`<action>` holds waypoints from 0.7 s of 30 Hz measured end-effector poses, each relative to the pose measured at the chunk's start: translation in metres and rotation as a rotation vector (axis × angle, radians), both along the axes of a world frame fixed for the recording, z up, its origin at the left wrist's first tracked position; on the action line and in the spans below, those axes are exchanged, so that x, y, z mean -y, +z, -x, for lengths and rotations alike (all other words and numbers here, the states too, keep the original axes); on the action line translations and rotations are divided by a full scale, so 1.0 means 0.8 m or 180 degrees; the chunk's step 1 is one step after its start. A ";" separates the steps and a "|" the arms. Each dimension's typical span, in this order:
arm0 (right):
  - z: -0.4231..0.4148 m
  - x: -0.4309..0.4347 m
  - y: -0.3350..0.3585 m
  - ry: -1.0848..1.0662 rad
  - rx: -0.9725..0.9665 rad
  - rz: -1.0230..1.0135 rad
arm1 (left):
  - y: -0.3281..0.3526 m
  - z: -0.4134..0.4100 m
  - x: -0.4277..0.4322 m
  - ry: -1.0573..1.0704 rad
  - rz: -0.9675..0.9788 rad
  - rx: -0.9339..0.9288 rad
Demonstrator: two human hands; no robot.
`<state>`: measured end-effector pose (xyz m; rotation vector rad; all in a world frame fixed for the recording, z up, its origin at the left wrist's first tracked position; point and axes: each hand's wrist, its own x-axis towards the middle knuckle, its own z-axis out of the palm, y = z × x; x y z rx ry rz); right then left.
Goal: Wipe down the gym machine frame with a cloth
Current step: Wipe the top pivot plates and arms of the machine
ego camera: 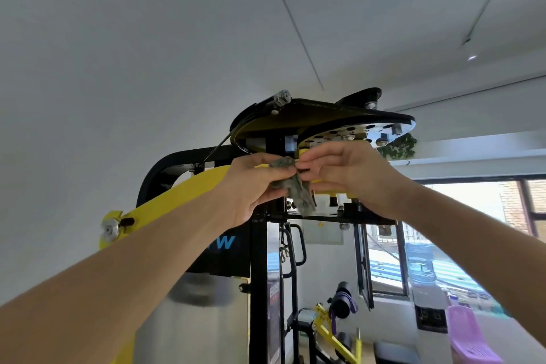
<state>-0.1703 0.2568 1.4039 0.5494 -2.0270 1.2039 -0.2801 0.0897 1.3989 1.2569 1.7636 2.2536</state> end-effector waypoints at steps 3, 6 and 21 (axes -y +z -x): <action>-0.014 0.004 0.013 -0.1175 -0.1485 -0.0251 | 0.008 0.014 -0.006 0.0001 -0.0635 0.0577; -0.023 0.004 0.030 -0.2042 -0.2592 -0.0543 | 0.011 0.027 -0.012 -0.0056 -0.1266 0.1004; -0.006 -0.017 0.048 -0.2223 -0.2024 -0.1379 | 0.031 0.041 -0.040 -0.0094 -0.2088 0.1864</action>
